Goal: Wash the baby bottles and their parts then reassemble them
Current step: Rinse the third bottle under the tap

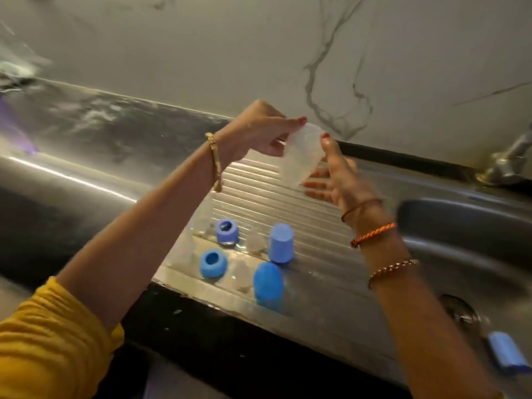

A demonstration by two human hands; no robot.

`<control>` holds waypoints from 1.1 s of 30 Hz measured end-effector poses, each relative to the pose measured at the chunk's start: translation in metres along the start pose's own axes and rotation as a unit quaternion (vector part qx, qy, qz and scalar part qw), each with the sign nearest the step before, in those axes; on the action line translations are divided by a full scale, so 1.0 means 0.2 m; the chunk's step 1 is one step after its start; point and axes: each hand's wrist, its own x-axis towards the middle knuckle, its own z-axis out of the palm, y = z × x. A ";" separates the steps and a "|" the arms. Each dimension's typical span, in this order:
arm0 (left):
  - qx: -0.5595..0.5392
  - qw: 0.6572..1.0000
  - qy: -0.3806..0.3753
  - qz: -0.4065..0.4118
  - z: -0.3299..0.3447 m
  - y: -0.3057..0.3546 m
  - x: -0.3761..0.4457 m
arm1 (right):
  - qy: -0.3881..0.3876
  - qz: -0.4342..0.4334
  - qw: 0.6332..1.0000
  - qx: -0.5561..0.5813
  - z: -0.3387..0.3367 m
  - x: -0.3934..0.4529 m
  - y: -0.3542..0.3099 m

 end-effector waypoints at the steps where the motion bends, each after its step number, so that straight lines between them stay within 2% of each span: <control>1: 0.003 1.000 0.004 -0.004 -0.10 -0.04 0.00 | -0.017 0.006 1.000 0.002 0.09 0.02 -0.01; 5: 0.029 0.999 0.014 -0.039 -0.41 -0.23 0.00 | -0.079 0.037 0.994 -0.060 0.41 0.10 -0.02; 10: 0.039 0.995 0.014 -0.085 -0.53 -0.46 0.07 | -0.118 0.084 0.977 -0.160 0.62 0.18 0.02; 17: 0.037 0.994 -0.005 -0.105 -0.54 -0.66 0.15 | -0.123 0.124 0.956 -0.235 0.69 0.25 0.09; 33: 0.061 0.994 0.003 -0.088 -0.56 -0.71 0.16 | -0.128 0.102 0.945 -0.283 0.75 0.30 0.13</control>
